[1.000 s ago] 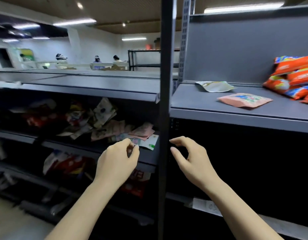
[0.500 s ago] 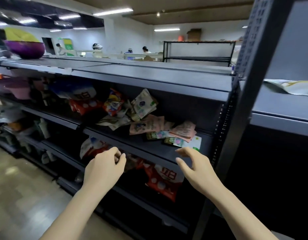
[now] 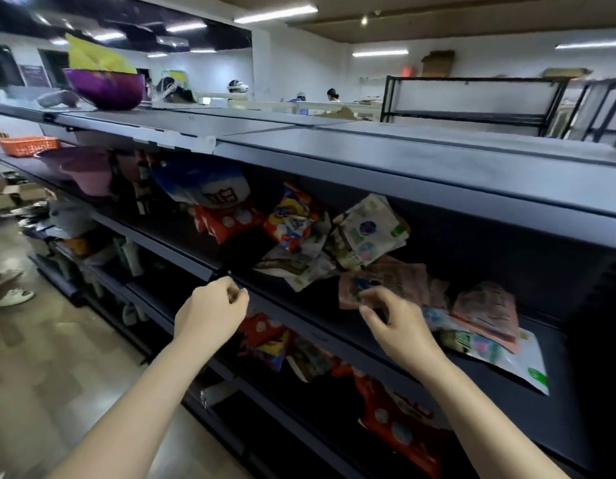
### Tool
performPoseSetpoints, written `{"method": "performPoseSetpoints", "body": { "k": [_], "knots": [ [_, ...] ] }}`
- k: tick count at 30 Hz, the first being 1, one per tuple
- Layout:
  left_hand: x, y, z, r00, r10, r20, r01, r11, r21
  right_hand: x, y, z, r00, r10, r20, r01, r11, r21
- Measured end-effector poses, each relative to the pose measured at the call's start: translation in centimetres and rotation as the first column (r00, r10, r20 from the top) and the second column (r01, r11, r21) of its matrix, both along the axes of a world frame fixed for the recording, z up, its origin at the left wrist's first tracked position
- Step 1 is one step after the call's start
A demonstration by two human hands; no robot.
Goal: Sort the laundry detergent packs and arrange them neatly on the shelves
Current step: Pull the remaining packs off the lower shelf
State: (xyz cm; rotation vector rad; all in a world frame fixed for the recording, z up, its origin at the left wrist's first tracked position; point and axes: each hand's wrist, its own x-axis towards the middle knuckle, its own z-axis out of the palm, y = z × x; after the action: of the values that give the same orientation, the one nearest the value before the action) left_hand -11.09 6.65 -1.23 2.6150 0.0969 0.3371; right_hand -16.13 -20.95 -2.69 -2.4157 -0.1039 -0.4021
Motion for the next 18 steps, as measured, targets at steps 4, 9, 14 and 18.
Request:
{"method": "performPoseSetpoints", "body": {
  "k": [4,9,14,18],
  "knots": [
    [4.6,2.8,-0.5,0.999,0.029,-0.019,-0.031,0.993,-0.111,4.8,1.6,-0.2,0.995,-0.009,-0.104,0.013,0.999,0.045],
    [9.9,5.2,-1.5,0.998,-0.011,-0.063,-0.004,0.975,-0.223,9.9,3.9,-0.4,0.973,-0.097,-0.208,0.137,0.973,0.185],
    [17.1,7.7,-2.4,0.989,-0.080,-0.127,0.022,0.915,-0.404,15.4,6.9,-1.6,0.978,-0.135,-0.161,0.165,0.967,0.195],
    [23.8,9.9,-3.1,0.975,-0.137,-0.173,0.044,0.891,-0.452,20.4,9.4,-2.1,0.960,-0.240,-0.144,0.262,0.952,0.160]
  ]
}}
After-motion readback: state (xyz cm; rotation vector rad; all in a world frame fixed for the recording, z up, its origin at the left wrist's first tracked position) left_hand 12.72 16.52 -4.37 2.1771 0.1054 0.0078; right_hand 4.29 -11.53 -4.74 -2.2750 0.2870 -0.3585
